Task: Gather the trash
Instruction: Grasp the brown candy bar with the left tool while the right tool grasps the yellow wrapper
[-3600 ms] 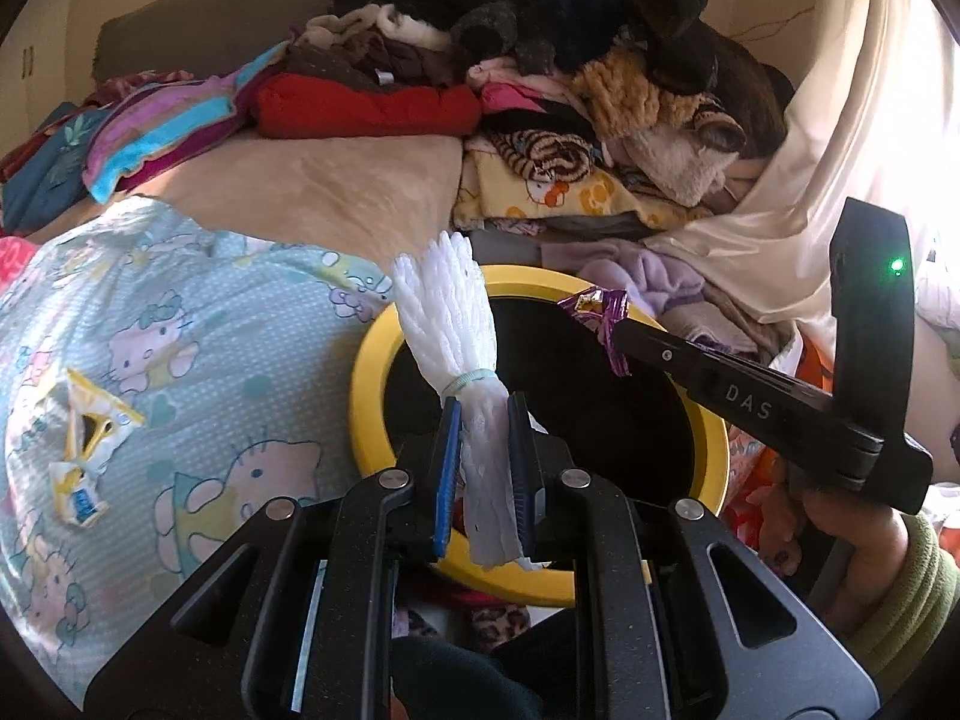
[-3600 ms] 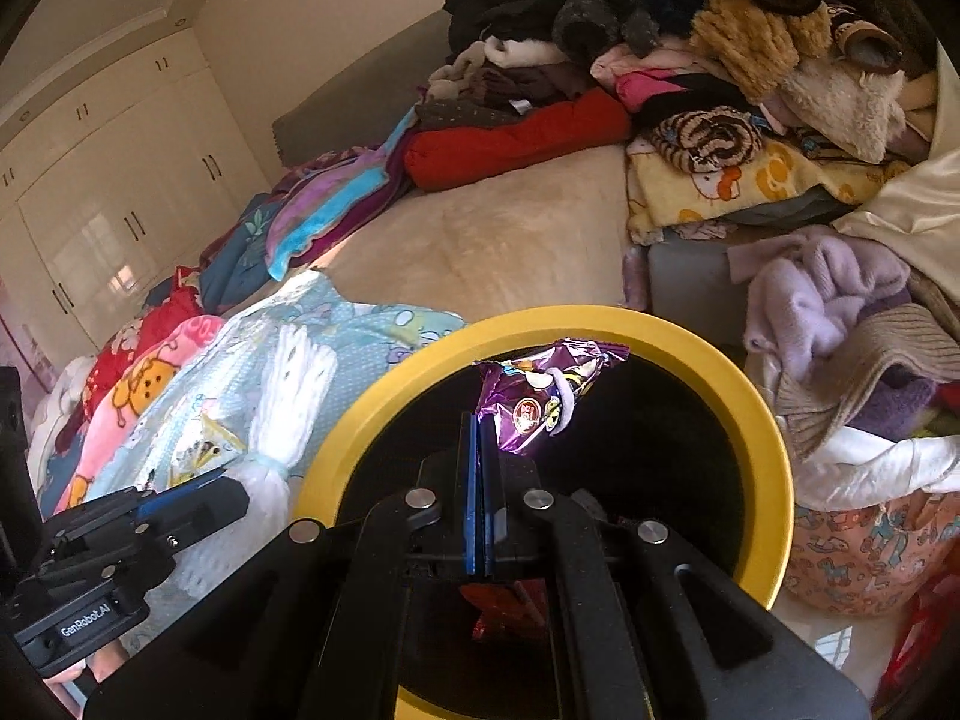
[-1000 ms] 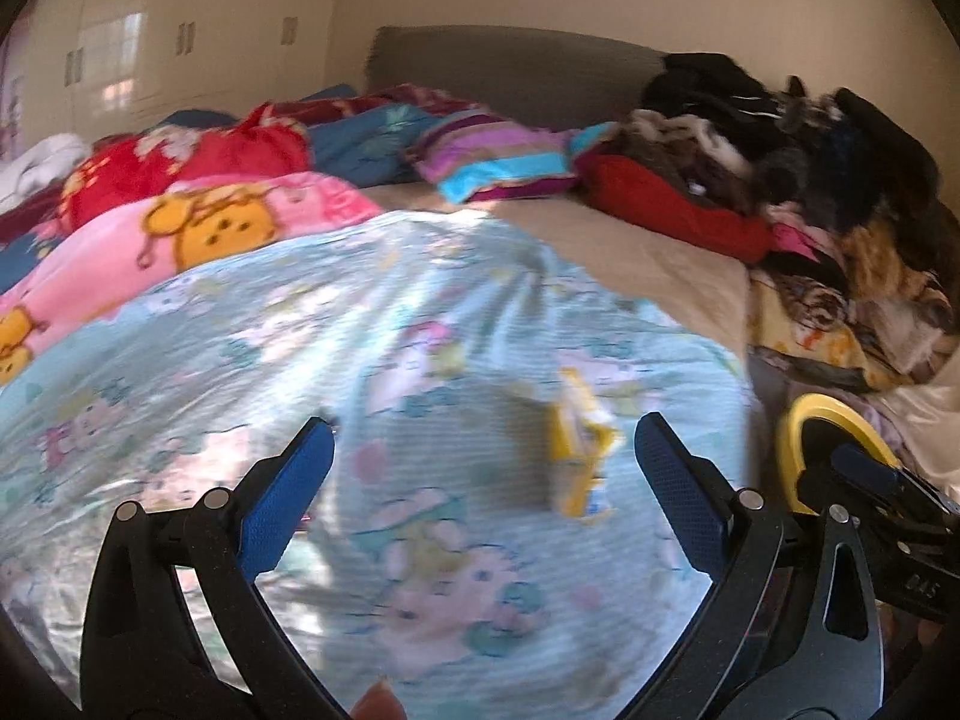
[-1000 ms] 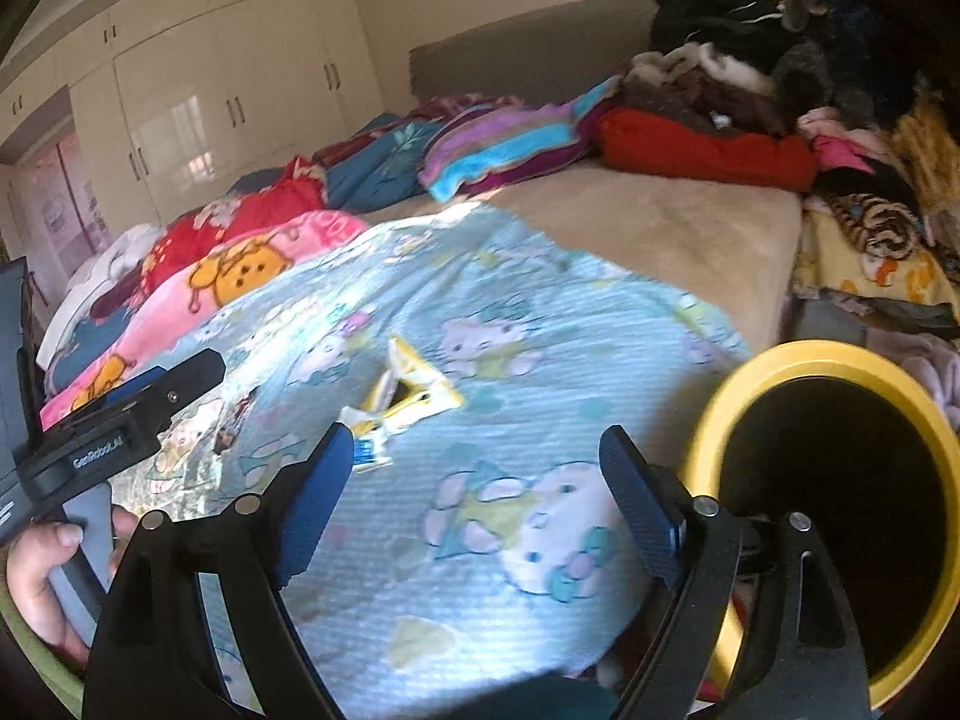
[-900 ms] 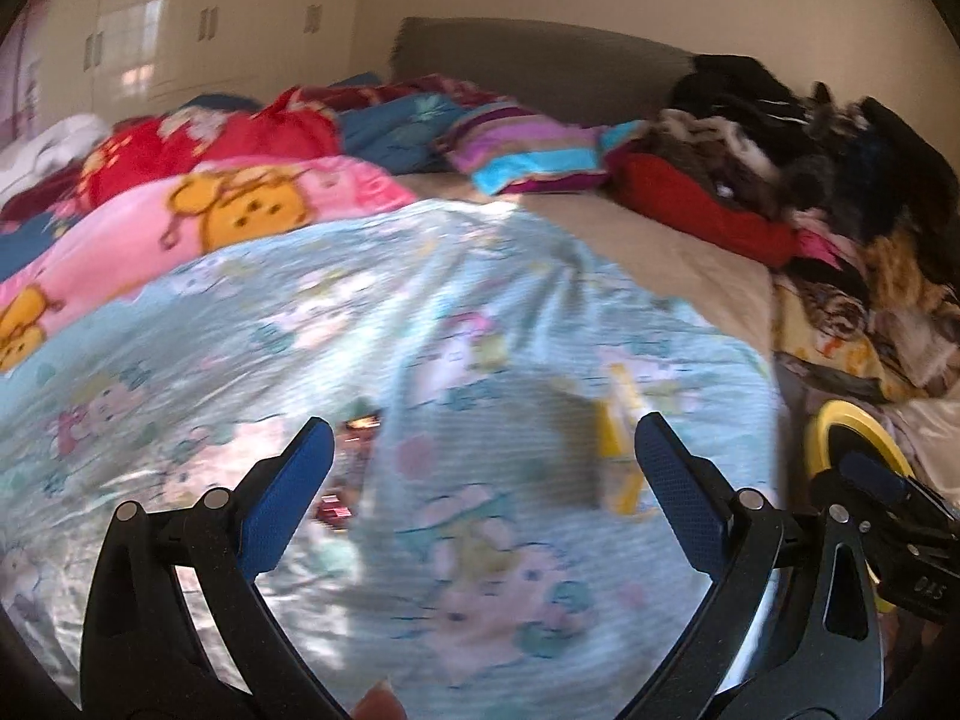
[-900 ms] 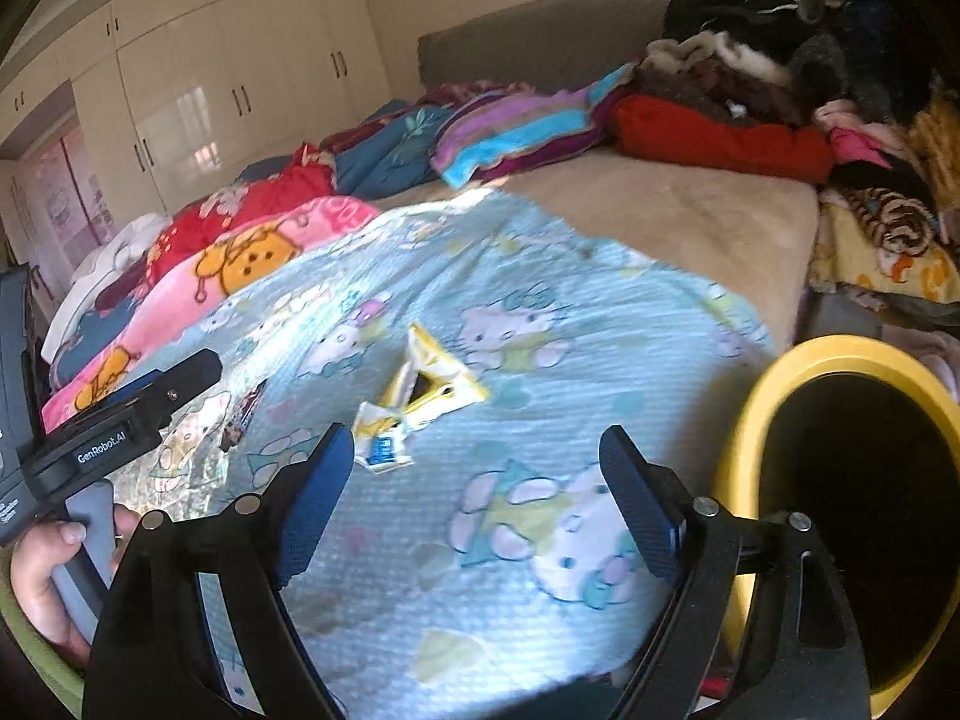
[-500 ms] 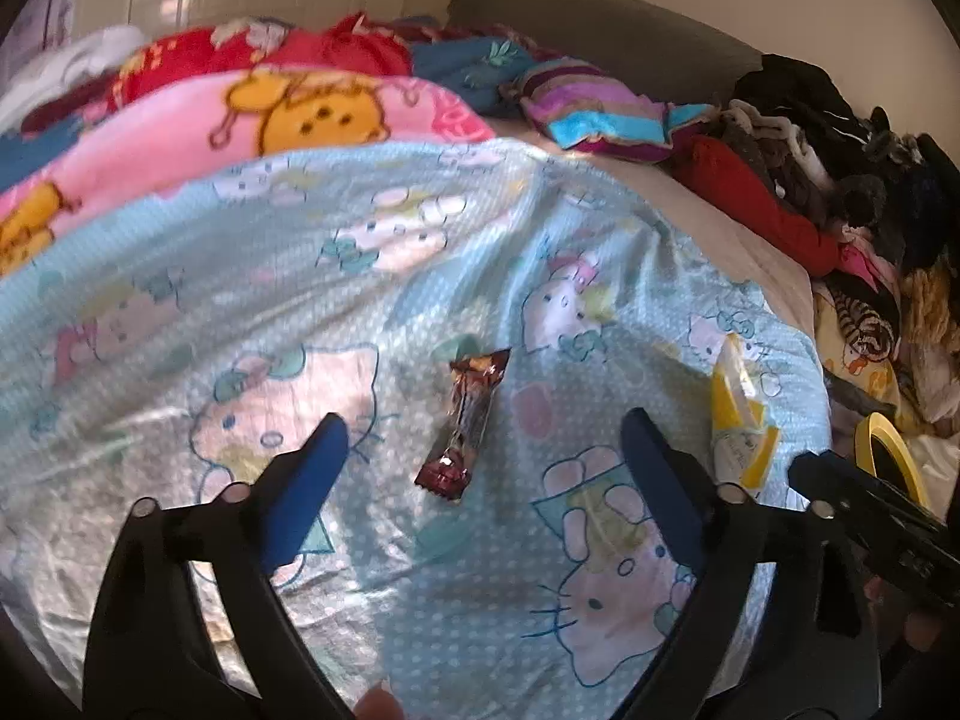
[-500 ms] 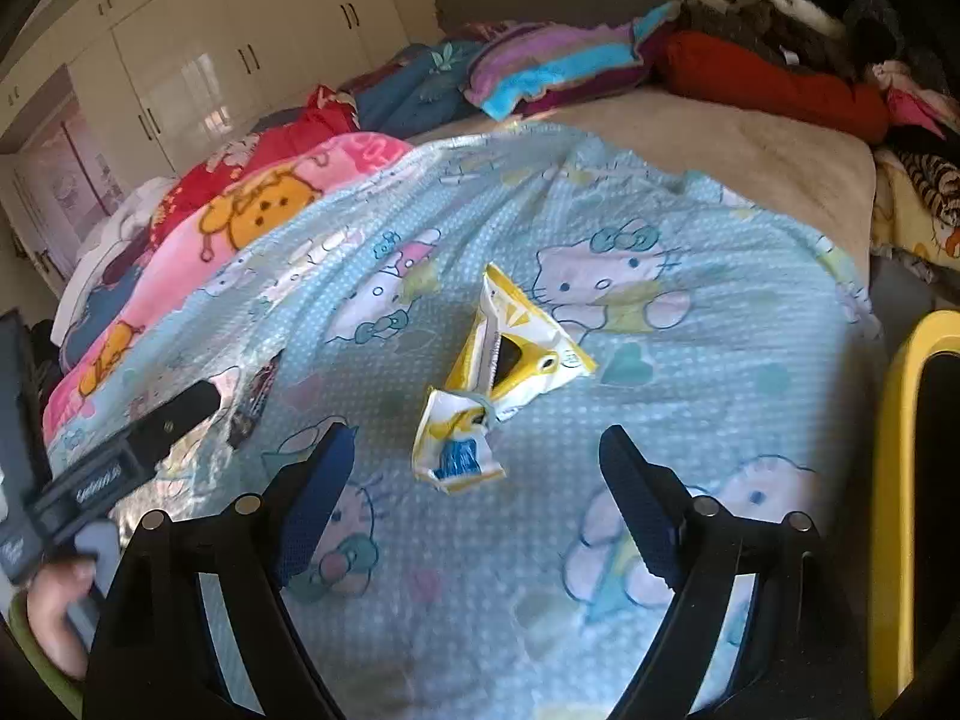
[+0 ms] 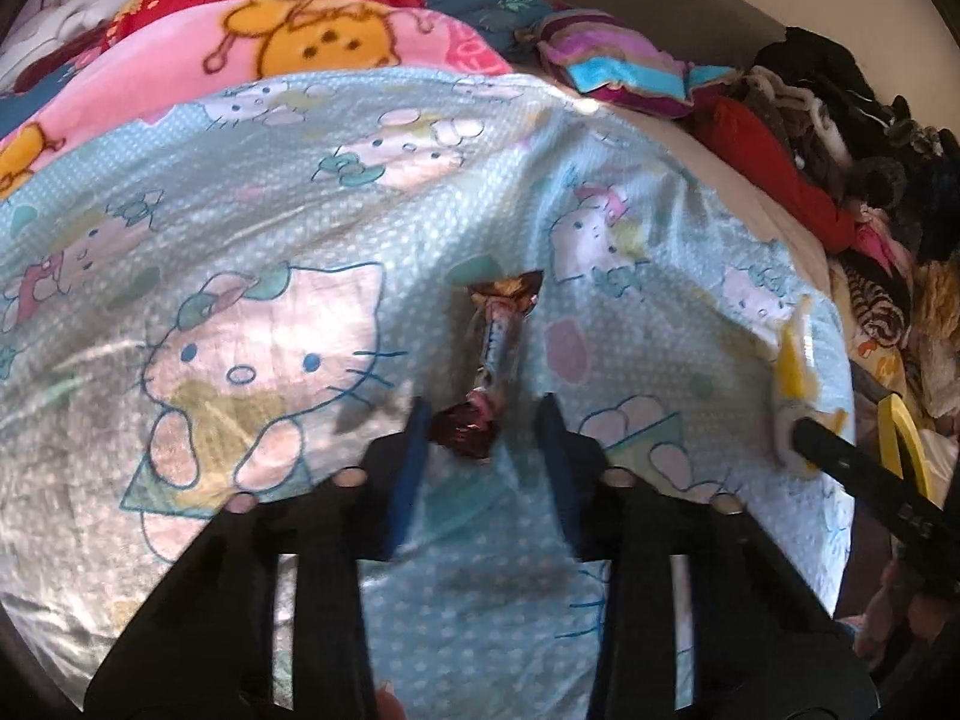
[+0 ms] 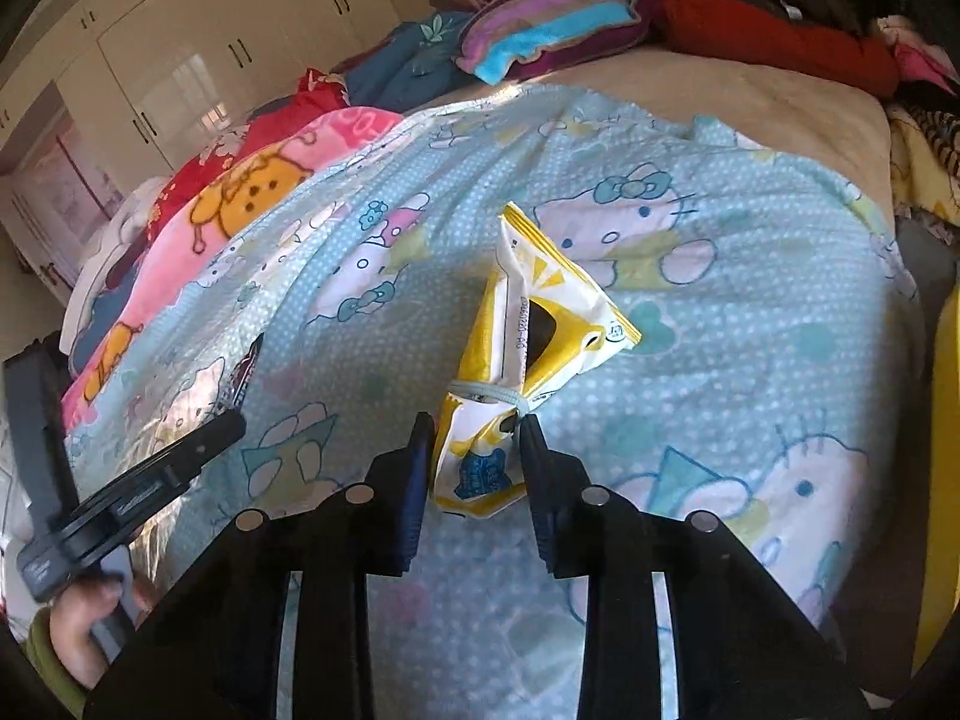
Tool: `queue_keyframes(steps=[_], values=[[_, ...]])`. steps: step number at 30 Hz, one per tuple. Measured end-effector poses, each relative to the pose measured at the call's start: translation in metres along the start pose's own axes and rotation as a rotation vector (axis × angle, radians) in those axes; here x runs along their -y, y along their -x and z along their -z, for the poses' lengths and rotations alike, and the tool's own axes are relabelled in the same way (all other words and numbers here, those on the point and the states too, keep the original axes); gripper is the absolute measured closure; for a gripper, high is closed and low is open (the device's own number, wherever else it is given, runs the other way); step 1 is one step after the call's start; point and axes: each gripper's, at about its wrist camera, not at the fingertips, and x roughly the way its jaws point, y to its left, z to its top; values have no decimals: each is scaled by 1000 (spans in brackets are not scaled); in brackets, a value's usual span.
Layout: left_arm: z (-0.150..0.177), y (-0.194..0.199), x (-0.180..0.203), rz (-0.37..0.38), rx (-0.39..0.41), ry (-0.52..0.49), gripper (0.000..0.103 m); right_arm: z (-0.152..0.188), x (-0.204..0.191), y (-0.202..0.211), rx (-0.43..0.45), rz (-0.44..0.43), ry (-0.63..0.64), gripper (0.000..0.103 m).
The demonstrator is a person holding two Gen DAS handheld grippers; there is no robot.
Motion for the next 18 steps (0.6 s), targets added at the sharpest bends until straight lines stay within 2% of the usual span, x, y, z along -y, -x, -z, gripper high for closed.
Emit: queue_keyframes(steps=[2, 8, 18], values=[[0, 2, 0, -2, 1, 1, 88, 3, 5, 7, 12, -3, -14, 75], [-5, 17, 14, 31, 36, -28, 89, 7, 20, 37, 71, -26, -53, 75], [-12, 41, 73, 151, 82, -115, 89, 12, 33, 88, 158, 33, 6, 75]])
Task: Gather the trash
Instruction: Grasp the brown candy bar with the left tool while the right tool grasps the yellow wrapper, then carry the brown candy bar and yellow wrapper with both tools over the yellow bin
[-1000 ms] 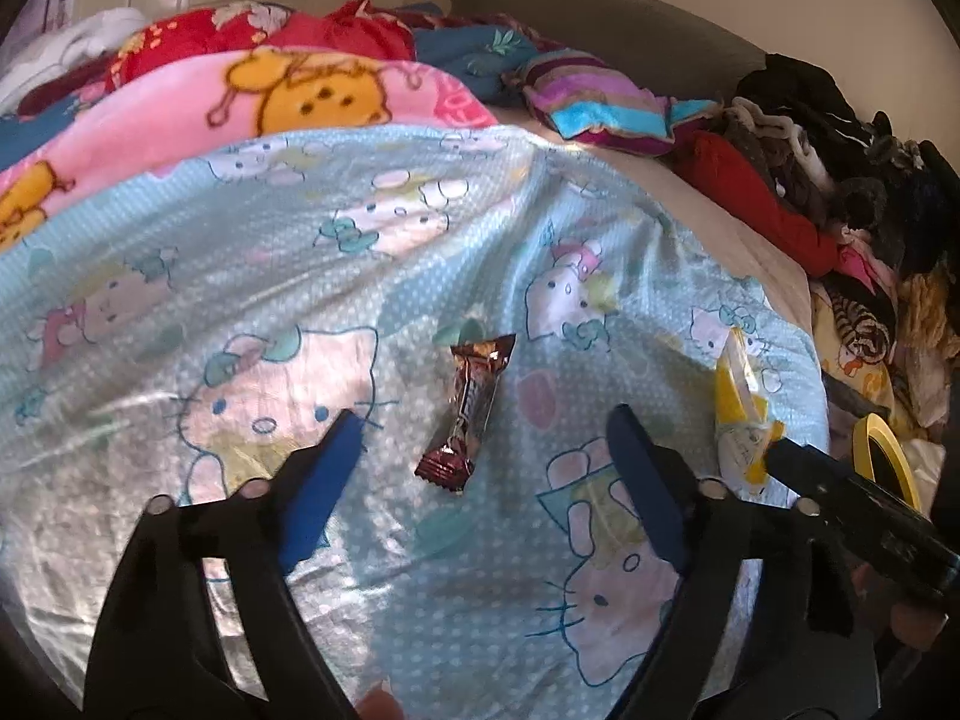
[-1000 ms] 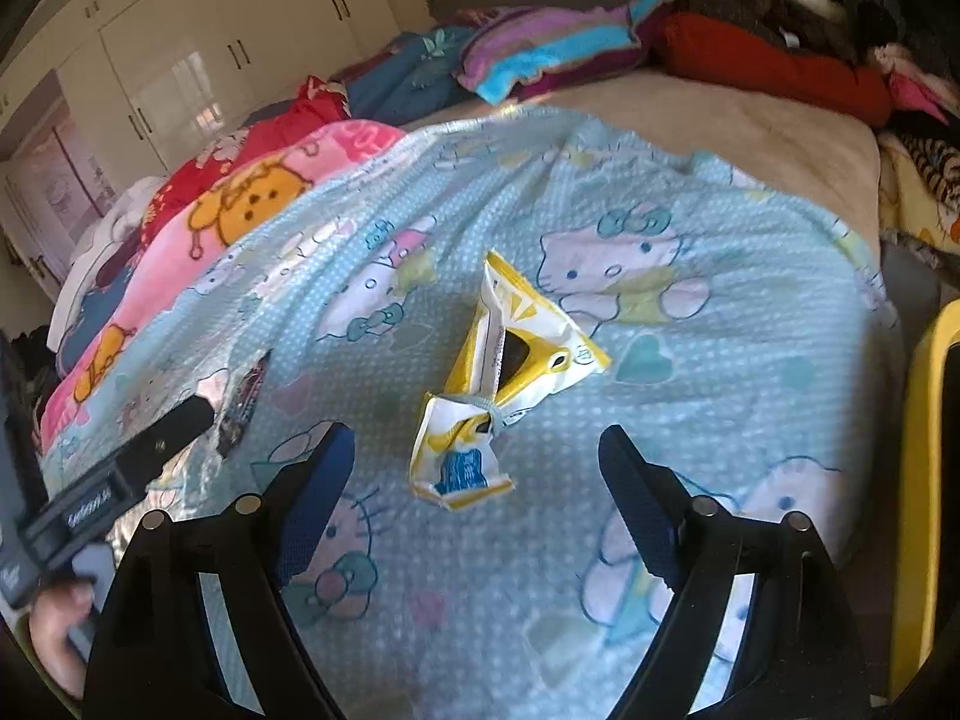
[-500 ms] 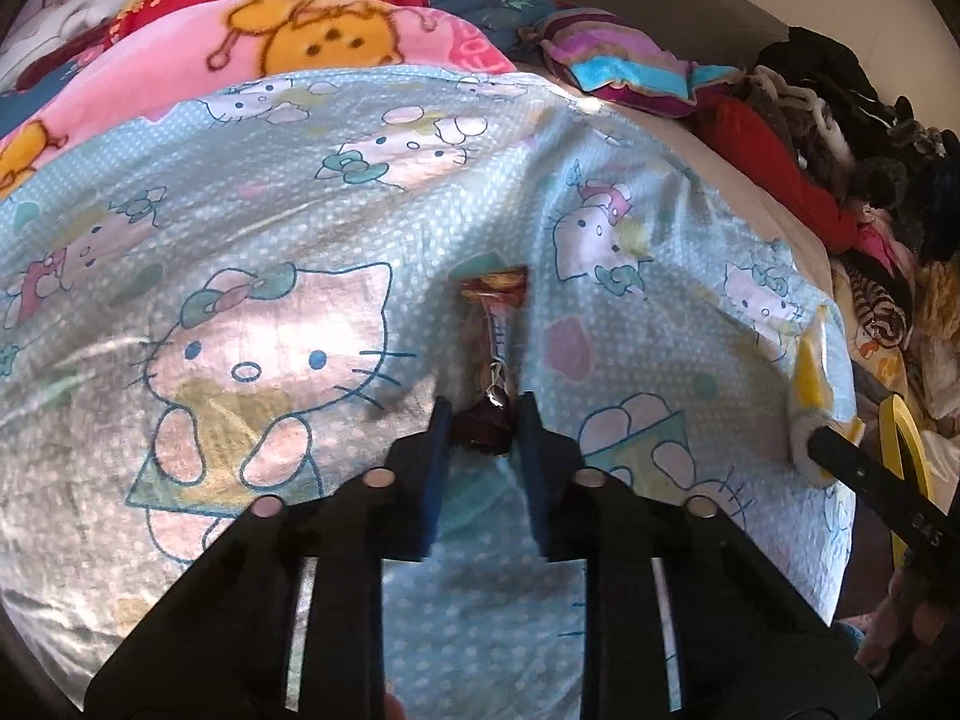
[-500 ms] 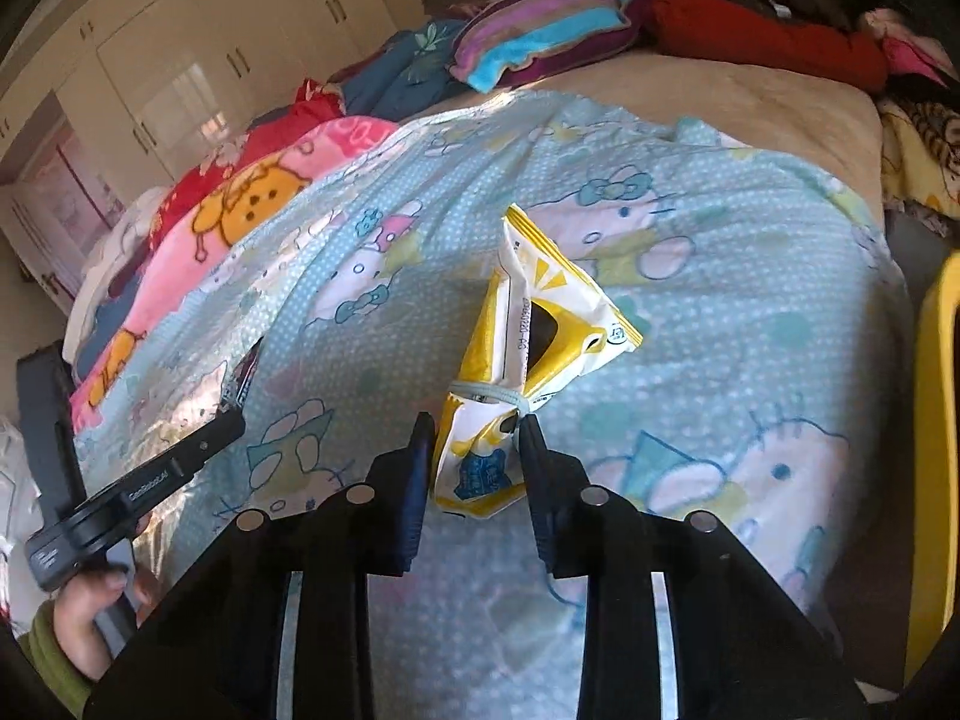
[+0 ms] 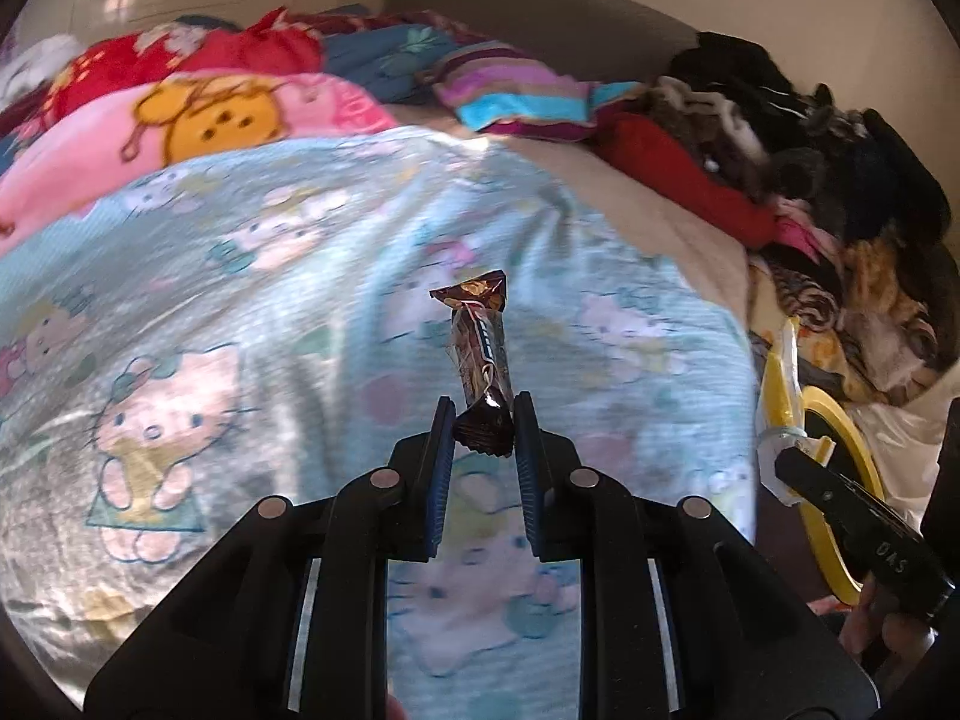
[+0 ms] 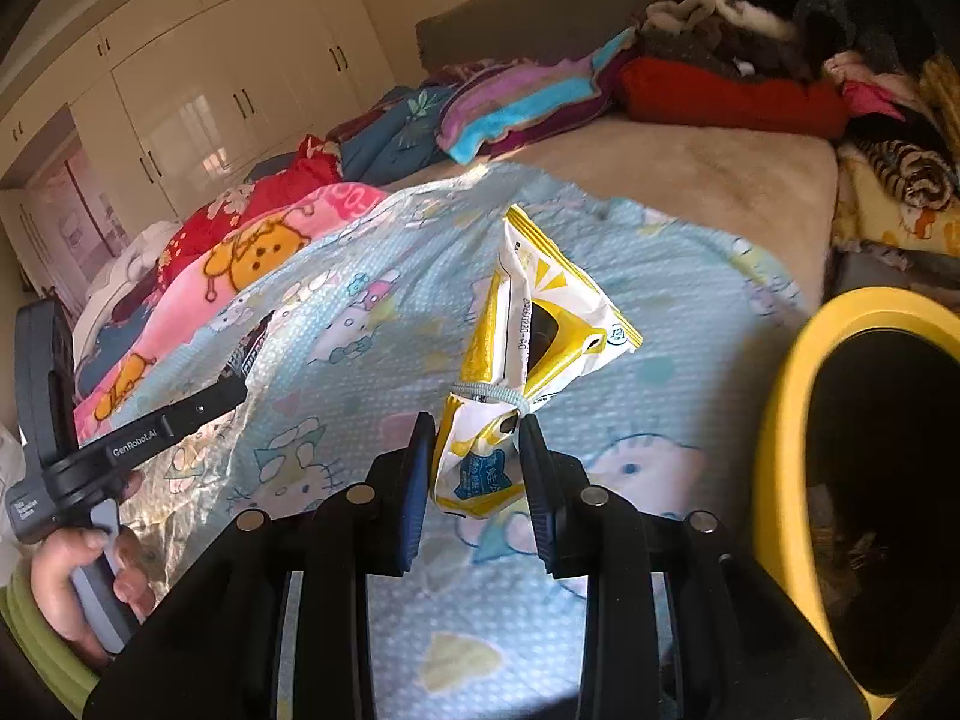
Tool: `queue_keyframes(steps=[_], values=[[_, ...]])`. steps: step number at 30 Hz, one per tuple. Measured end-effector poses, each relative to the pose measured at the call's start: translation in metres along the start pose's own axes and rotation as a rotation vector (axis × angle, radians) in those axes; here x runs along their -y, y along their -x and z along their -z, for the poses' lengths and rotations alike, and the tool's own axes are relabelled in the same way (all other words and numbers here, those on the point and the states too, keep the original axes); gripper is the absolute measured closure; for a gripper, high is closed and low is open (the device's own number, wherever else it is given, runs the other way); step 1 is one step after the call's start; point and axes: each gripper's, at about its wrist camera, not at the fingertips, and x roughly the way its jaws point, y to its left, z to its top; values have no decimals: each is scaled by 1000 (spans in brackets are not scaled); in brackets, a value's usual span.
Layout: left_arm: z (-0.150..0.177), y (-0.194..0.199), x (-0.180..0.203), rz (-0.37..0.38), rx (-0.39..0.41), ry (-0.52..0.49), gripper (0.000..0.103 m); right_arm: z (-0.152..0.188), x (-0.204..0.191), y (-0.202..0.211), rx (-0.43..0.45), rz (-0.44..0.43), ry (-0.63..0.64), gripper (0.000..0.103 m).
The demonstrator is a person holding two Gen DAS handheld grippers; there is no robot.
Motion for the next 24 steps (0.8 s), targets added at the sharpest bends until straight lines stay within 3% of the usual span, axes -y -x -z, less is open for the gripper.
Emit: queue_keyframes(steps=[24], values=[[3, 23, 111, 143, 27, -196, 89, 5, 85, 87, 105, 127, -71, 75]])
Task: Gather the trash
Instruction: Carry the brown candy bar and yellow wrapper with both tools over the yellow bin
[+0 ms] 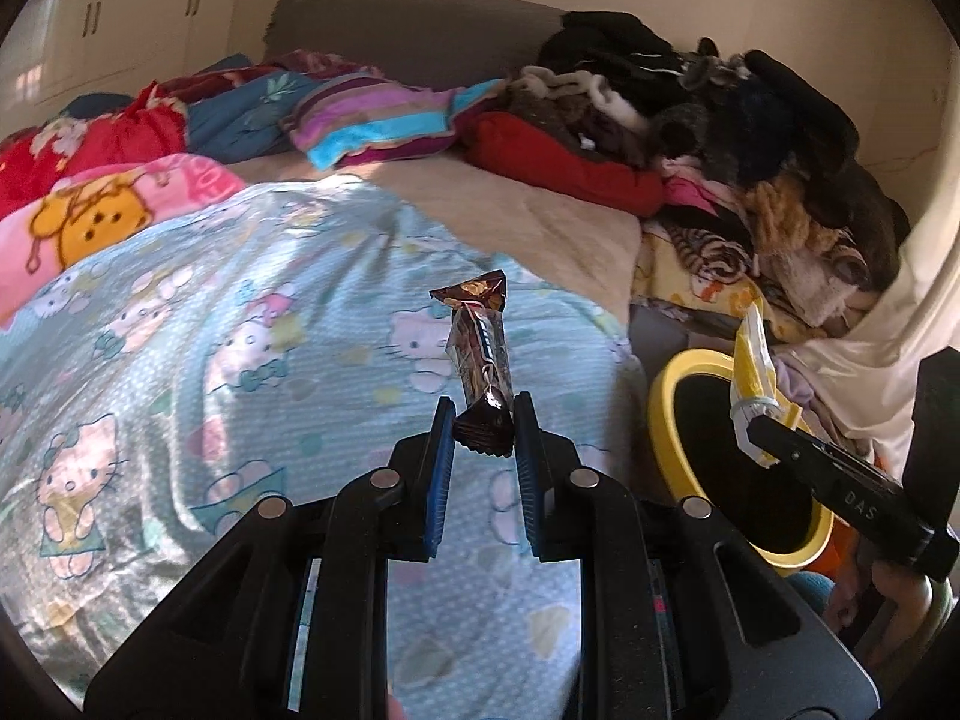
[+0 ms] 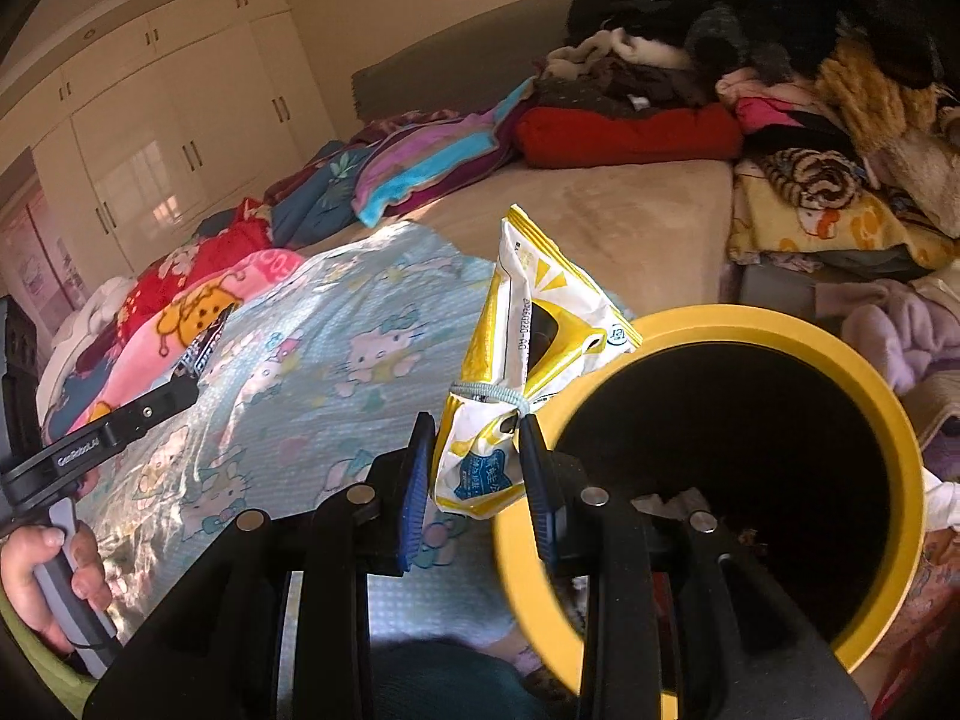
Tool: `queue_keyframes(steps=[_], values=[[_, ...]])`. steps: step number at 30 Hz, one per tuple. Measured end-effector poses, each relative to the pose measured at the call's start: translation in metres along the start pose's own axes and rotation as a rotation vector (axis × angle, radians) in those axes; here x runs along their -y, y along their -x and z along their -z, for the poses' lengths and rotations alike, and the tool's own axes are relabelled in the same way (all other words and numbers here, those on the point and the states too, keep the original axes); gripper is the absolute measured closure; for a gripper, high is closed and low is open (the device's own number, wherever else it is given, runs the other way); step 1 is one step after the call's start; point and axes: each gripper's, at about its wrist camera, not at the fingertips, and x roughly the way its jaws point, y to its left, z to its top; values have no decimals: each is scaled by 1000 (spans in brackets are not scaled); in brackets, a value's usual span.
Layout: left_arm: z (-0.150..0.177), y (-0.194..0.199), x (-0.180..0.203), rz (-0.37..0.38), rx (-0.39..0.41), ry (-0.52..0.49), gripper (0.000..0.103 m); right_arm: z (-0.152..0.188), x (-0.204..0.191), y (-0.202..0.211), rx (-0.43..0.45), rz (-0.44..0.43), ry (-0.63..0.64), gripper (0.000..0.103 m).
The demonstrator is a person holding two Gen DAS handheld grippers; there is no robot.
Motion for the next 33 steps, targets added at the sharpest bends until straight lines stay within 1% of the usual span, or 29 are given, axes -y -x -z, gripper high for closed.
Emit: queue_keyframes(steps=[14, 25, 33], values=[[1, -5, 51, 67, -13, -80, 89, -3, 50, 26, 25, 70, -57, 75], [3, -16, 100, 131, -31, -166, 89, 0, 86, 37, 5, 114, -51, 75], [11, -31, 131, 166, -66, -227, 89, 4, 109, 41, -10, 133, -66, 75]])
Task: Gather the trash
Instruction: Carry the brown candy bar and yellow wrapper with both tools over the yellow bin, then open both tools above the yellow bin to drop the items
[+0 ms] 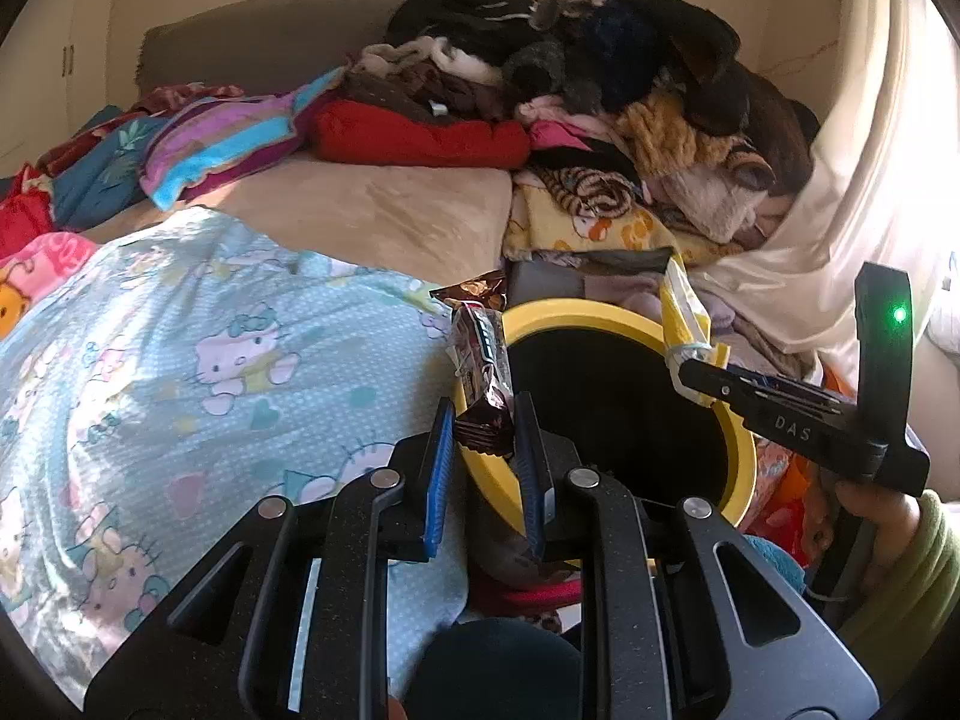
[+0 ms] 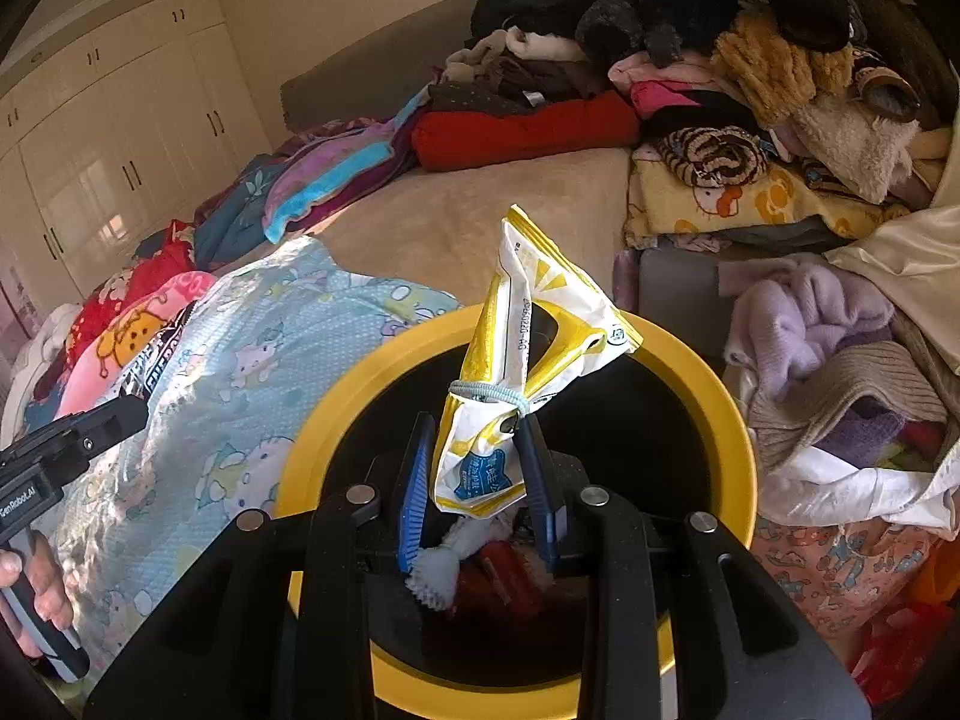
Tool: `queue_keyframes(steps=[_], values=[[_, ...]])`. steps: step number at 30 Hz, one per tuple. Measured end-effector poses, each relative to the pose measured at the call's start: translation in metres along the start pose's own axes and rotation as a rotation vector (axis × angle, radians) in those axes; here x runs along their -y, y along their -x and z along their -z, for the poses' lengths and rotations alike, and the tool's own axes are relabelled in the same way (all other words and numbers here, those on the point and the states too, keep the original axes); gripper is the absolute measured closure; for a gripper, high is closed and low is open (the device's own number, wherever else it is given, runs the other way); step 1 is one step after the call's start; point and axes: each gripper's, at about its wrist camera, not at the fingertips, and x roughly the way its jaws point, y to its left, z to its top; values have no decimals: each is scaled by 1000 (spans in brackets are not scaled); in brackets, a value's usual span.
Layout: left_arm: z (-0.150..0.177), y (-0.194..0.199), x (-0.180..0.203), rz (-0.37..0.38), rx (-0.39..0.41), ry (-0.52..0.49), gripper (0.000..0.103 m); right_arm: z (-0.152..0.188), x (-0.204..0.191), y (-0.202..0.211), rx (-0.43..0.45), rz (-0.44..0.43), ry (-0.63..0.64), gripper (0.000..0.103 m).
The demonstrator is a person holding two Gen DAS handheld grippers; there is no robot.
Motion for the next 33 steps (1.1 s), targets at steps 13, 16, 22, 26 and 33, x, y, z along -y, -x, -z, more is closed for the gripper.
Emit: queue_keyframes(steps=[13, 16, 22, 26, 33], values=[[0, -37, 30, 48, -65, -57, 89, 7, 7, -14, -61, 12, 28, 75], [-1, -47, 34, 52, -80, -65, 89, 9, 10, -16, -71, 12, 24, 75], [-3, -66, 39, 65, -113, -55, 89, 10, 14, -17, -79, 8, 15, 74], [-5, -78, 42, 76, -130, -49, 89, 10, 18, -17, -74, 5, -3, 73], [-2, -92, 42, 88, -163, -37, 70, 8, 27, -13, -73, 16, -32, 68]])
